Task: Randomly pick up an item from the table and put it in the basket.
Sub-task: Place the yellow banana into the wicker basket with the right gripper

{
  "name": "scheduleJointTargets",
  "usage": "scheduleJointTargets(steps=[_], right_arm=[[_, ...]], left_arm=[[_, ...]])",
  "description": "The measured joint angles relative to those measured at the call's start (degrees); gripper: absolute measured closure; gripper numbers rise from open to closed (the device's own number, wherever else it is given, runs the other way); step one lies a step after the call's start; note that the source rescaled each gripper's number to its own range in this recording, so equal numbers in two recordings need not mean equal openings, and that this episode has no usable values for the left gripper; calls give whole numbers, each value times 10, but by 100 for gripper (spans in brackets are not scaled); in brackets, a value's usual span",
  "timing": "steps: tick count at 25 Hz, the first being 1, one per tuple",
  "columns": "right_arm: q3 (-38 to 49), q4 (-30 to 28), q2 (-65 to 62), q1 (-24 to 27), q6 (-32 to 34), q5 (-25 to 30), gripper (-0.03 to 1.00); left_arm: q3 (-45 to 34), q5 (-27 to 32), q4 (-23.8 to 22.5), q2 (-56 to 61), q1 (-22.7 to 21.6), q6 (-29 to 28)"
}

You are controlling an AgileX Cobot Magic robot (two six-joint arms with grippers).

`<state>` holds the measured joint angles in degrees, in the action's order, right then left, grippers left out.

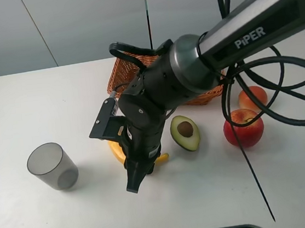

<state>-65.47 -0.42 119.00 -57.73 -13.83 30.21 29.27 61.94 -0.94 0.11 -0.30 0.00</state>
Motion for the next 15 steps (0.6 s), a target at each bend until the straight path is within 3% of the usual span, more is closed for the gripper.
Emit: scheduleJointTargets(steps=[7, 15], right_arm=[[-1, 0, -15, 0, -4, 2, 97], [-37, -21, -129, 8, -51, 80, 97]], left_arm=[[0, 0, 0, 0, 0, 0], [0, 0, 0, 0, 0, 0]])
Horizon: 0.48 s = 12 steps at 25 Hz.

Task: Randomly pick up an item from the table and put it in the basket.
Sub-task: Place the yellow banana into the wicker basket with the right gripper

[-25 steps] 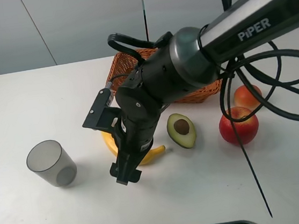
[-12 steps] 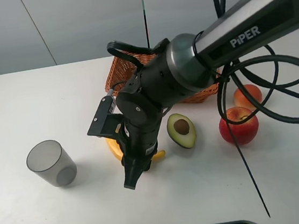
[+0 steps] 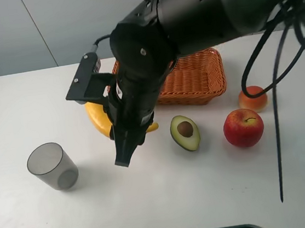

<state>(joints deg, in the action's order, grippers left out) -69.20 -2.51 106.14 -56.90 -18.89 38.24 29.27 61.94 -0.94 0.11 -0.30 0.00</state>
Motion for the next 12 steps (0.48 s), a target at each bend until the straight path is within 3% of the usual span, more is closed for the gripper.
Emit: scheduleJointTargets(steps=[4, 12], right_arm=[[-7, -79, -25, 51, -9, -6, 97], [-7, -263, -3, 190, -2, -99, 97]], left_arm=[[0, 0, 0, 0, 0, 3], [0, 0, 0, 0, 0, 0]])
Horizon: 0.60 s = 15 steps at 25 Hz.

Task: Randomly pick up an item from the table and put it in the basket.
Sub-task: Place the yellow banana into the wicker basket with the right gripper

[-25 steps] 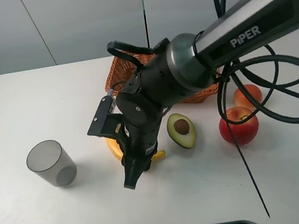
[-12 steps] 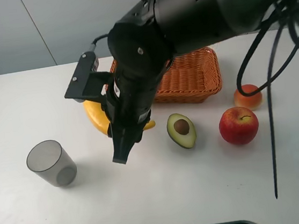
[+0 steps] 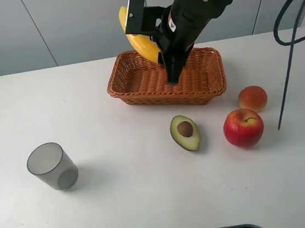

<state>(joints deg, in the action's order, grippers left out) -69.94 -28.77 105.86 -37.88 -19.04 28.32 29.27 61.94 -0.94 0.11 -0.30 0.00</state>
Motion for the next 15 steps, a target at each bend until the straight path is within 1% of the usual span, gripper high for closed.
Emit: scheduleJointTargets(steps=[2, 4, 10, 11, 12, 13, 15], right_arm=[[0, -37, 16, 17, 12, -7, 97], [0, -61, 28, 25, 26, -11, 97], [-1, -77, 40, 28, 37, -16, 97], [-1, -77, 40, 28, 37, -17, 94], [-1, -77, 40, 28, 38, -17, 85], [-1, -77, 40, 28, 38, -16, 74], [-1, -77, 38, 28, 42, -13, 47]], left_arm=[[0, 0, 0, 0, 0, 0], [0, 0, 0, 0, 0, 0], [0, 0, 0, 0, 0, 0], [0, 0, 0, 0, 0, 0], [0, 0, 0, 0, 0, 0], [0, 0, 0, 0, 0, 0], [0, 0, 0, 0, 0, 0]])
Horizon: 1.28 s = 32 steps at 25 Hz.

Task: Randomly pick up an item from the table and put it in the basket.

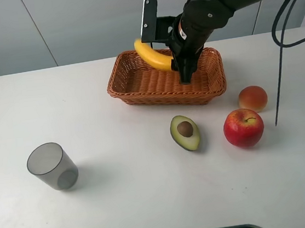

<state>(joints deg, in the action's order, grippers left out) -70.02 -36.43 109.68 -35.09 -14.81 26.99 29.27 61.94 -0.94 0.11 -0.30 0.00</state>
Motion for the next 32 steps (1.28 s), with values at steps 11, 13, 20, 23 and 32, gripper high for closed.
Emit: scheduleJointTargets(steps=[11, 13, 20, 23, 32], right_arm=[[0, 180, -99, 7, 42, 53, 13], [3, 261, -128, 19, 56, 71, 13], [121, 360, -306, 102, 192, 116, 13], [191, 347, -408, 143, 240, 154, 13], [310, 296, -765, 168, 314, 274, 13]], left_arm=[[0, 0, 0, 0, 0, 0], [0, 0, 0, 0, 0, 0], [0, 0, 0, 0, 0, 0], [0, 0, 0, 0, 0, 0], [0, 0, 0, 0, 0, 0]])
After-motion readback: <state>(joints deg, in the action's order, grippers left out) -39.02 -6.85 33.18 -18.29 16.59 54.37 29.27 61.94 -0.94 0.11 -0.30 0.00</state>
